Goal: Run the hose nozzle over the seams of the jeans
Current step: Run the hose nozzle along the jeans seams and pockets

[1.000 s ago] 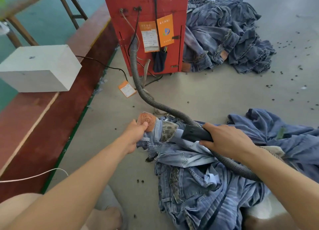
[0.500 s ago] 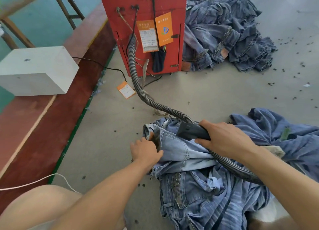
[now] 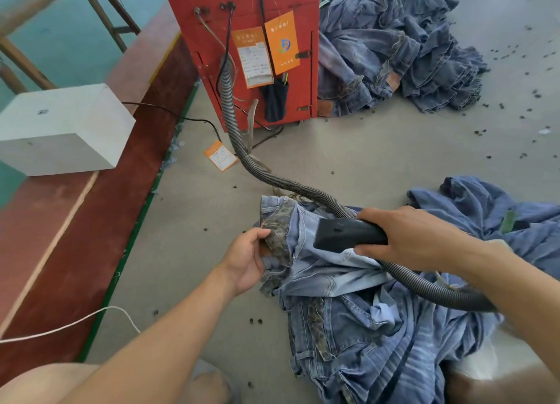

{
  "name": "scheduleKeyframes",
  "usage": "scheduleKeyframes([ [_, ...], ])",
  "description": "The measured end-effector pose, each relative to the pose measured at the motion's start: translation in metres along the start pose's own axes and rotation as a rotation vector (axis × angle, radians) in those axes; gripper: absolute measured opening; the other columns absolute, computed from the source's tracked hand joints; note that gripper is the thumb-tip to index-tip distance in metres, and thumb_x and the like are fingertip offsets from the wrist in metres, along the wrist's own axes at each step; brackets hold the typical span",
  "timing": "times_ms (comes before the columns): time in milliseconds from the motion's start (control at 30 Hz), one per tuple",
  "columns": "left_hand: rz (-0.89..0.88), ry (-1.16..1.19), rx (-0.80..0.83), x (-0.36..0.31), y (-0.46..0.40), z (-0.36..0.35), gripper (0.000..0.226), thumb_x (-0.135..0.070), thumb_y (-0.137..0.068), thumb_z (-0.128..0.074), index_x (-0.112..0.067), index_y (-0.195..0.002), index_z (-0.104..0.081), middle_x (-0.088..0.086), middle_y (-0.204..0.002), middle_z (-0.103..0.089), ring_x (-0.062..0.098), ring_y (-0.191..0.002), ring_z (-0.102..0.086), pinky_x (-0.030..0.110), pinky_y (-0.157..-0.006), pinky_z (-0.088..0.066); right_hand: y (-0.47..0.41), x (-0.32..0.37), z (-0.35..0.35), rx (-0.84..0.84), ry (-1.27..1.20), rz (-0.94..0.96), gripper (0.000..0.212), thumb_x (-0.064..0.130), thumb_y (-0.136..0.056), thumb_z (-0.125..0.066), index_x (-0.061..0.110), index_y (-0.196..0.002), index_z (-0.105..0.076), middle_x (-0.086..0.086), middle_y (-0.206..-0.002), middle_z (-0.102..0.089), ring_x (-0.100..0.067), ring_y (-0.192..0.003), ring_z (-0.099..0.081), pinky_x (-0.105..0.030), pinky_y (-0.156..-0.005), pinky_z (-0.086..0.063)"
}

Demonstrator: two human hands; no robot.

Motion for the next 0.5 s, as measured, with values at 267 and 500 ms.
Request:
scheduleKeyframes([
  [267, 0.048, -0.004, 0.119, 0.011, 0.014, -0.011, 0.039, -0.018, -0.105, -0.04, 0.003, -0.123, -0.068, 0.024, -0.119, -0.07, 0.033, -0.102, -0.071, 0.046, -0.094, -0.059, -0.014, 0.034, -0.003, -0.125, -0.029, 0.013, 0.033, 0.068, -0.092, -0.06, 0.044, -0.113, -0.051, 0.021, -0.074, -0.059, 0.002, -0.063, -0.054, -0.028, -0.057, -0.045],
  [500, 0.031, 0.04, 0.067, 0.014, 0.017, -0.002, 0.042, -0.019, -0.104, -0.039, 0.001, -0.133, -0.062, 0.028, -0.131, -0.065, 0.041, -0.113, -0.065, 0.054, -0.099, -0.056, -0.009, 0.005, 0.02, -0.044, -0.059, -0.088, 0.024, 0.056, -0.091, -0.068, 0.039, -0.105, -0.059, 0.014, -0.074, -0.066, -0.003, -0.065, -0.06, -0.025, -0.056, -0.043],
])
Point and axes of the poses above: each hand's wrist, its own y-axis away from the middle knuckle, its own z-axis out of the back of the hand, x = y × z, the point moved 5 cm from there along -y, towards the middle knuckle
